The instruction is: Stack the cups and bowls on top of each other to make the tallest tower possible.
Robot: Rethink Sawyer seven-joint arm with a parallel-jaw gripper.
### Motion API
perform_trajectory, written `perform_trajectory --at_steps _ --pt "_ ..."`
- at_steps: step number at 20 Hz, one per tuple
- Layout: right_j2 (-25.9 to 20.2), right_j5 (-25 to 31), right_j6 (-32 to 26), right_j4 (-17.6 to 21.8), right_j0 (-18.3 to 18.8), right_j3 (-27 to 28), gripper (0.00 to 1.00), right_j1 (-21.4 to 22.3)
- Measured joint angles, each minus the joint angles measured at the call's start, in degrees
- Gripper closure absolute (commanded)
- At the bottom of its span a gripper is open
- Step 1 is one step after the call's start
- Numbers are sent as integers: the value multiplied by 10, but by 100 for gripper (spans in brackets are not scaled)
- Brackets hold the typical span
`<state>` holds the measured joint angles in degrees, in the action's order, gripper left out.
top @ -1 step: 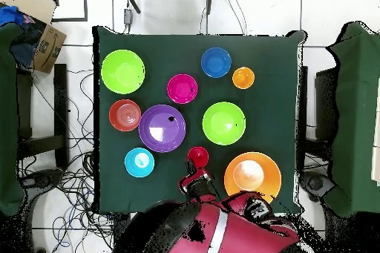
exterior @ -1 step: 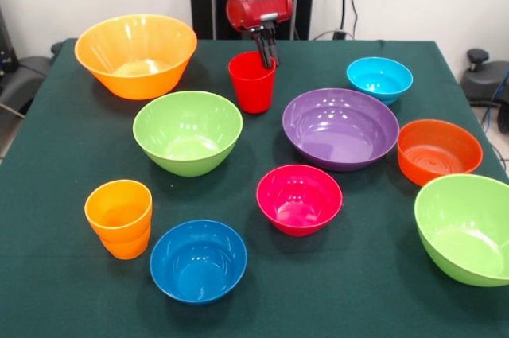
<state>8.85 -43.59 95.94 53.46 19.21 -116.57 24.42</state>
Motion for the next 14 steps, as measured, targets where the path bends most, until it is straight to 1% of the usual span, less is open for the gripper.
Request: perform_trajectory --at_steps 6,8,14 --pt "5 0 4 0 -5 0 100 -10" --pt "6 -1 4 0 -5 0 100 -20" --pt "9 -21 4 0 -5 -2 100 -36"
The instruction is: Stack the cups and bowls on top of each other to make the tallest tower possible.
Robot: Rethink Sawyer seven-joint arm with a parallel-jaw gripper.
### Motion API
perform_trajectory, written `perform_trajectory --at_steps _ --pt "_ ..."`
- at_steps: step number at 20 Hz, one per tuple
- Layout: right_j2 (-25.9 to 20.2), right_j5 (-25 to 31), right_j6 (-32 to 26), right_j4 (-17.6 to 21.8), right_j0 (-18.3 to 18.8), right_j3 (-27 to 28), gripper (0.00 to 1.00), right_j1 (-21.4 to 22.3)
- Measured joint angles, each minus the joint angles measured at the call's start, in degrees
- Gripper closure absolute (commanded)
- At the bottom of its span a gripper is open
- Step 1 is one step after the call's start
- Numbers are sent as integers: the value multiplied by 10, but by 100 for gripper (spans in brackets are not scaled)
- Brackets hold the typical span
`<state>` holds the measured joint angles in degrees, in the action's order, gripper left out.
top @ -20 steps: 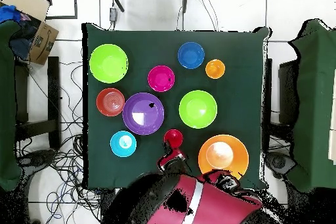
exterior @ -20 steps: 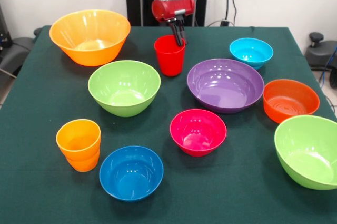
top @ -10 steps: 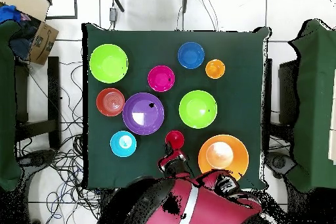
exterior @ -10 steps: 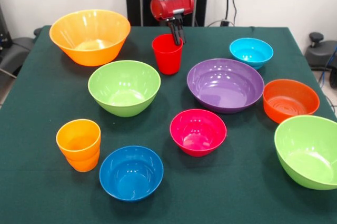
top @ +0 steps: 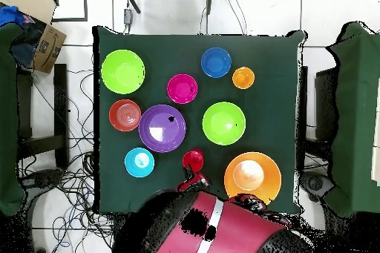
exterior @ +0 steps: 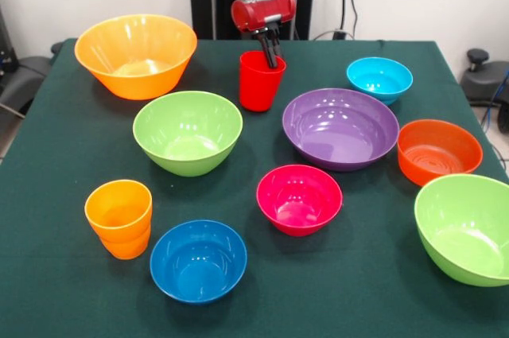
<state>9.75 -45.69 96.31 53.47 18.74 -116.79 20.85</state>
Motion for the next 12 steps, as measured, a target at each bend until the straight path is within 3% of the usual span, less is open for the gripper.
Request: perform_trajectory --at_steps 12 --pt "3 -6 0 0 -1 0 100 2"
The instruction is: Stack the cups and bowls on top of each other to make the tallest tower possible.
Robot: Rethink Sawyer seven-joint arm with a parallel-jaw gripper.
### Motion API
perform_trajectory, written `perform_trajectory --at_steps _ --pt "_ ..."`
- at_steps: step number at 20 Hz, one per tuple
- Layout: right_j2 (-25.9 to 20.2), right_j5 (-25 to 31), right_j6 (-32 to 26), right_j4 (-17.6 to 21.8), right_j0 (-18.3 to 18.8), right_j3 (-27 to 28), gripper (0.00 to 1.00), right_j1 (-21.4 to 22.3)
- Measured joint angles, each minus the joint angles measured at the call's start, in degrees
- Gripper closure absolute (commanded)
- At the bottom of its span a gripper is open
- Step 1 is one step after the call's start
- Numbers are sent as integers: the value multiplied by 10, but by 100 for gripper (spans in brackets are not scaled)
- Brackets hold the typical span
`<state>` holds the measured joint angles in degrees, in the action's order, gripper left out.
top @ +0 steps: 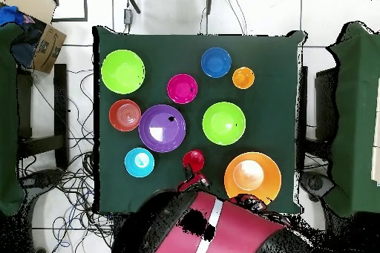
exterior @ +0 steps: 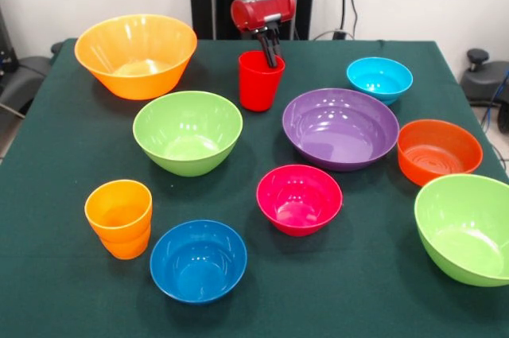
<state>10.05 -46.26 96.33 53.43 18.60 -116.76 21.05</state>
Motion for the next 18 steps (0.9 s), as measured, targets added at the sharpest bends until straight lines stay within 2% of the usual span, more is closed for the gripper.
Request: perform_trajectory --at_steps 18 --pt "-4 15 1 1 -1 0 100 10"
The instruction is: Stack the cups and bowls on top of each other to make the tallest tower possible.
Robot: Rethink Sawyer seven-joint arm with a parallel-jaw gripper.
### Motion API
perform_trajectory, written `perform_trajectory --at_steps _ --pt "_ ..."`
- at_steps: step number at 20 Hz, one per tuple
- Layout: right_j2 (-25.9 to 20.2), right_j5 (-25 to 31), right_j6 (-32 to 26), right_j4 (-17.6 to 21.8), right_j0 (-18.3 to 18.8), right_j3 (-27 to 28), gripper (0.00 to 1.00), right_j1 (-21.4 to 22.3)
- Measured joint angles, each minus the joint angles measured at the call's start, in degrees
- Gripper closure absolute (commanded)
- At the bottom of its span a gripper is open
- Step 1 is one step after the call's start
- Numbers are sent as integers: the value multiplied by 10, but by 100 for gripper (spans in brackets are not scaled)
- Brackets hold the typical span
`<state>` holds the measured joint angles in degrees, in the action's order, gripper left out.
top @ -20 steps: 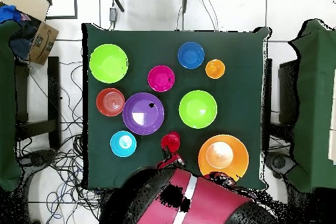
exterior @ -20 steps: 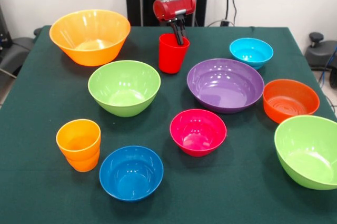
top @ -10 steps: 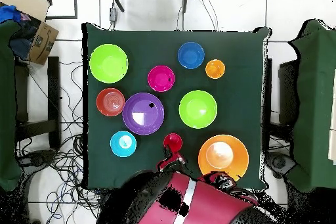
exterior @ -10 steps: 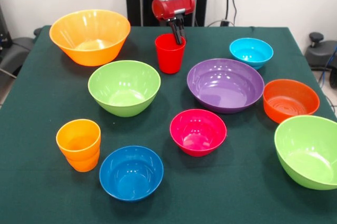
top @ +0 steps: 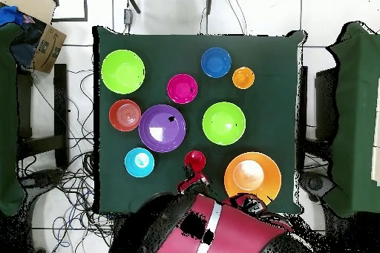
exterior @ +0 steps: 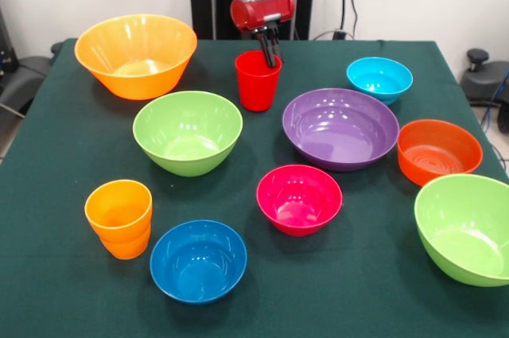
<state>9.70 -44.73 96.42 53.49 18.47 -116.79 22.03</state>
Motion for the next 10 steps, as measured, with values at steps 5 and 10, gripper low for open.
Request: perform_trajectory --at_steps 5,10 --pt "-1 0 0 0 0 0 100 0" --pt "-2 1 0 0 0 0 0 0"
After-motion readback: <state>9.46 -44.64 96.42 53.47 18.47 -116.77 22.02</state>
